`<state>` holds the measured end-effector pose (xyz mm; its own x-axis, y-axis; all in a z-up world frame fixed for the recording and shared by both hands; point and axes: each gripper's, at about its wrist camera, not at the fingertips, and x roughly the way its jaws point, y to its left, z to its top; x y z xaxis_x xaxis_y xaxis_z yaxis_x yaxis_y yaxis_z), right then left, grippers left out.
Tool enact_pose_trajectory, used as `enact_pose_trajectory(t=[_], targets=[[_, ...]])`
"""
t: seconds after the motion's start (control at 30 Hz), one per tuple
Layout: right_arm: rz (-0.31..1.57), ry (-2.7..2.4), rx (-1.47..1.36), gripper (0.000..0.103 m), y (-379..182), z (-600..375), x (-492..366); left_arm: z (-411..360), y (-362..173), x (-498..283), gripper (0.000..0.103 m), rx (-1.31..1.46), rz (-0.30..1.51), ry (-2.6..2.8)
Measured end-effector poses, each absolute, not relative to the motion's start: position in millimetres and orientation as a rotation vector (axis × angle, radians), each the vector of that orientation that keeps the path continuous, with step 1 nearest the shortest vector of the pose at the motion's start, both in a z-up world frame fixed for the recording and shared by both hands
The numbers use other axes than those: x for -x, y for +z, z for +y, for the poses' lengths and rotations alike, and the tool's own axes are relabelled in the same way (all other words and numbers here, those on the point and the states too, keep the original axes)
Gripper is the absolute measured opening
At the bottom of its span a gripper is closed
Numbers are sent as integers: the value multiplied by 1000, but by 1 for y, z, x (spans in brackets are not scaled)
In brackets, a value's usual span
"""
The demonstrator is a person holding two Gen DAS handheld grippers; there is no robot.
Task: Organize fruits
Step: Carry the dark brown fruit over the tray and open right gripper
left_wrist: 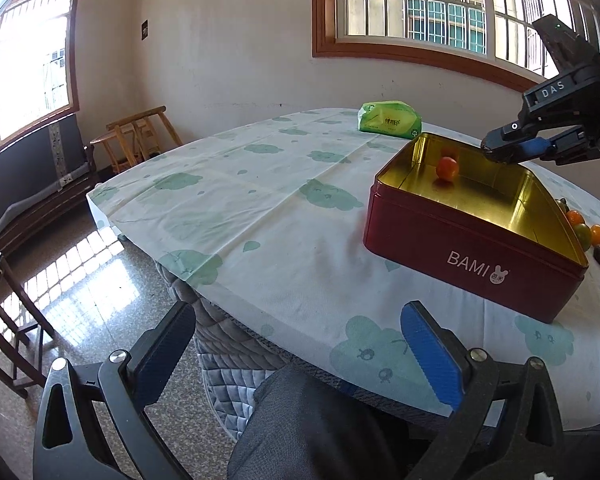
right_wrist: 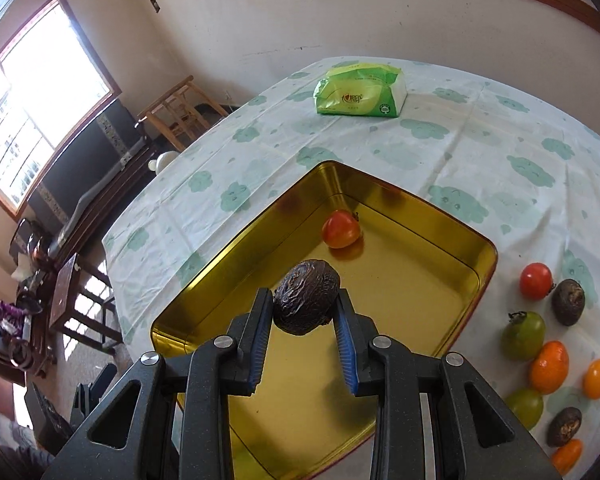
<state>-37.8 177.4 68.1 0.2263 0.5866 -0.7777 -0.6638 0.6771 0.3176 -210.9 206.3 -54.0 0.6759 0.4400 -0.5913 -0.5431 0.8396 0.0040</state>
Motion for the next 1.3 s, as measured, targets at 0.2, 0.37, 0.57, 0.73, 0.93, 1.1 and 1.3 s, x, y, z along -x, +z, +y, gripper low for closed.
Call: enact_pose_trajectory(t=[0.2,0.37,0.57,0.73,0.93,1.1,1.3], targets=[[1091,830,102,32,52,210,24,211,-56,211,102,197,630,547],[1117,803,116,32,47,227,18,215,-59,208,102,206,648,538],[1141,767,145,32,40,243,13,216,-61,208,102,214,656,531],[1155,745,152,32,35,251,10,217,-61,208,102,218,656,529],[1161,742,140,32,32,256,10,217,-61,208,102,217,656,527],[1147,745,122,33,35,260,10,217,-61,208,102,219,657,527],[1105,773,100,33,44,260,16,217,-61,208,102,217,657,529]])
